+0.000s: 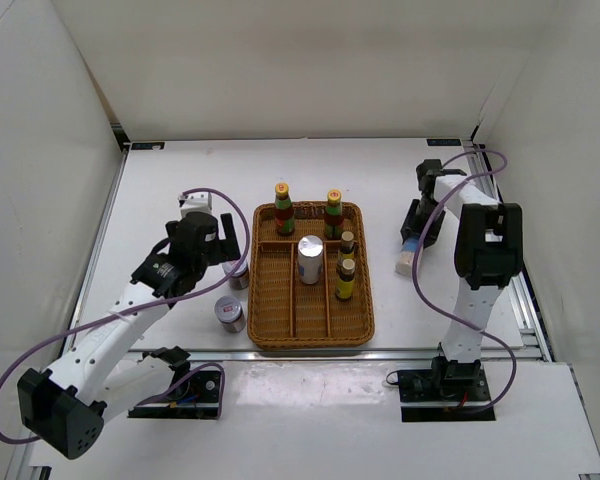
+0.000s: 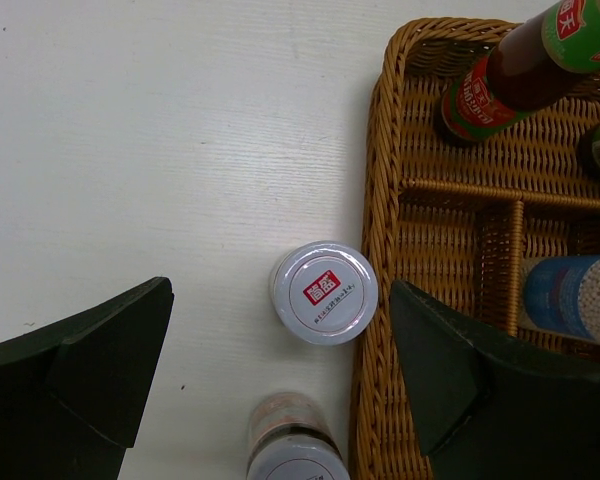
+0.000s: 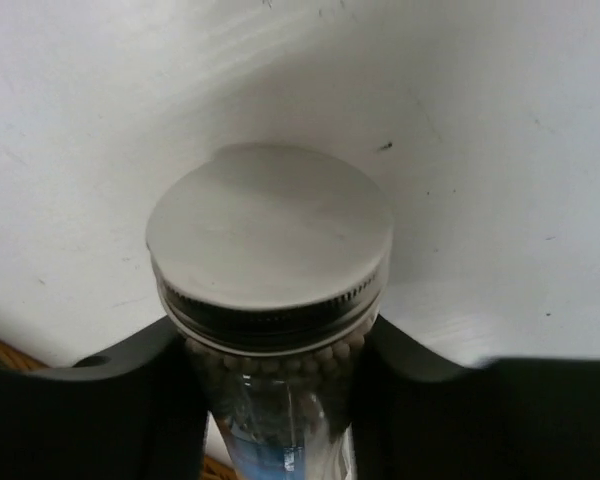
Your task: Organize the condiment bottles
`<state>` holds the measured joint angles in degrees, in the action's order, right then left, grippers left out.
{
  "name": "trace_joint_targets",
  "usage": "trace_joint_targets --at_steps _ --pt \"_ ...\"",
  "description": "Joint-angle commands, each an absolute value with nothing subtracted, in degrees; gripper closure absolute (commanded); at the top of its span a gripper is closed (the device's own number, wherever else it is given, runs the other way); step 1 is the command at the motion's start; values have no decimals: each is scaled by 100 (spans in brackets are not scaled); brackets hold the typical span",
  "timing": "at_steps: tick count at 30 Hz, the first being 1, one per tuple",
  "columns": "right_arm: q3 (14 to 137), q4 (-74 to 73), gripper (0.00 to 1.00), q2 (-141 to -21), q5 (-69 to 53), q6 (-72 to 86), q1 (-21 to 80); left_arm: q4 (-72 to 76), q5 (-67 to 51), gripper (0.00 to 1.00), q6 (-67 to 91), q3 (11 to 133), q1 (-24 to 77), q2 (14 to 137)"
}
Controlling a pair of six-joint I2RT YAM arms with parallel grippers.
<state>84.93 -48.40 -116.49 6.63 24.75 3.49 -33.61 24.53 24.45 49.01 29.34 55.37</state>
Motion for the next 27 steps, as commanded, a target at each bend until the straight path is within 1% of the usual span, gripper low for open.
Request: trace_joint_targets --at_steps 1,3,4,7,13,16,17,19,20,21,23,24,27 --pt "8490 -4536 80 -11216 711 2355 343 -3349 2443 0 2382 4948 2997 5511" --pt "8569 -4535 90 -11023 983 2355 404 -3349 2443 0 2382 4948 2997 5572" --pt "8569 -4596 100 -10943 1089 2303 474 -3349 2443 0 2382 5000 2997 5633" --pt "8640 -4597 100 -10452 1414 2303 632 -3349 2443 0 2382 5001 2997 5634" --pt "8561 -4255 100 -9046 2082 2188 1107 -3349 2443 0 2382 5001 2997 5687" --pt "8131 -3781 100 -8089 2145 1970 1606 -3349 2443 0 2382 5001 3049 5739" --pt "7947 -3588 100 -7494 2145 1890 1739 -3349 2443 0 2382 5001 3050 5739" --pt "7271 -2929 100 -6832 2065 1697 2151 -3349 2443 0 2382 5001 3050 5669" --pt "7025 -2701 100 -6194 1961 1566 2266 -3349 2504 0 2382 5001 3050 5617" --pt "6788 -2246 100 -5900 1734 1504 2355 -3349 2505 0 2382 5001 3050 5616" --pt "6181 -1813 100 -5199 970 1503 2592 -3349 2558 0 2382 5001 3050 5563" --pt "5979 -1410 100 -5029 601 1503 2662 -3349 2558 0 2382 5001 3050 5563" --pt "5249 -863 100 -4606 -489 1399 3031 -3349 2610 0 2435 4949 3050 5563"
